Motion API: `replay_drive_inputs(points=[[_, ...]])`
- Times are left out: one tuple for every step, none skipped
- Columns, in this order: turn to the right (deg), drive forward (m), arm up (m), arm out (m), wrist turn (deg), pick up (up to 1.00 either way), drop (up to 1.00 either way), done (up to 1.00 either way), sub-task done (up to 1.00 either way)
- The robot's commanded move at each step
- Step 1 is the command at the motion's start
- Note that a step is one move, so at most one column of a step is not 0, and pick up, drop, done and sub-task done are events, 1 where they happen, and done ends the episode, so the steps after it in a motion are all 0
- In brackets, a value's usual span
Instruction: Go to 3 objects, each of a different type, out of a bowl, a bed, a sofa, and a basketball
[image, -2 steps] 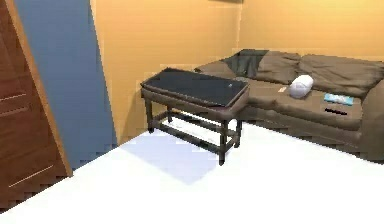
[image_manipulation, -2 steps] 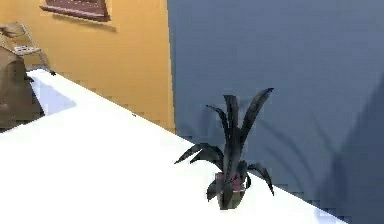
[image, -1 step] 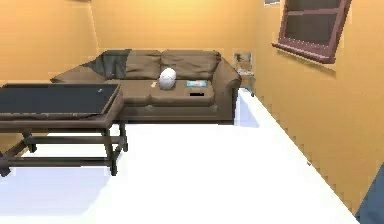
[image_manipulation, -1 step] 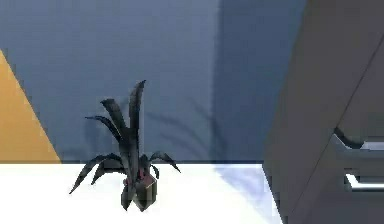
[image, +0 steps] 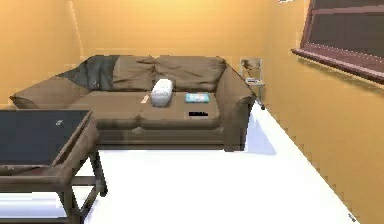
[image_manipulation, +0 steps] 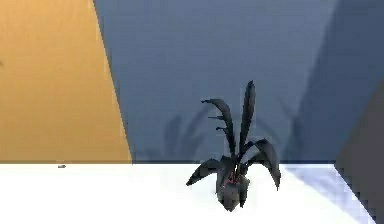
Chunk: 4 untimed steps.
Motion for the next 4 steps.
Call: replay_drive_inputs(points=[[27.0,0.0,0.0,0.0,0.0,0.0,0.0,0.0,0.0],[0.0,1.0,0.0,0.0,0.0,0.0,0.0,0.0,0.0],[0.0,0.3,0.0,0.0,0.0,0.0,0.0,0.0,0.0],[-45.0,0.0,0.0,0.0,0.0,0.0,0.0,0.0,0.0]])
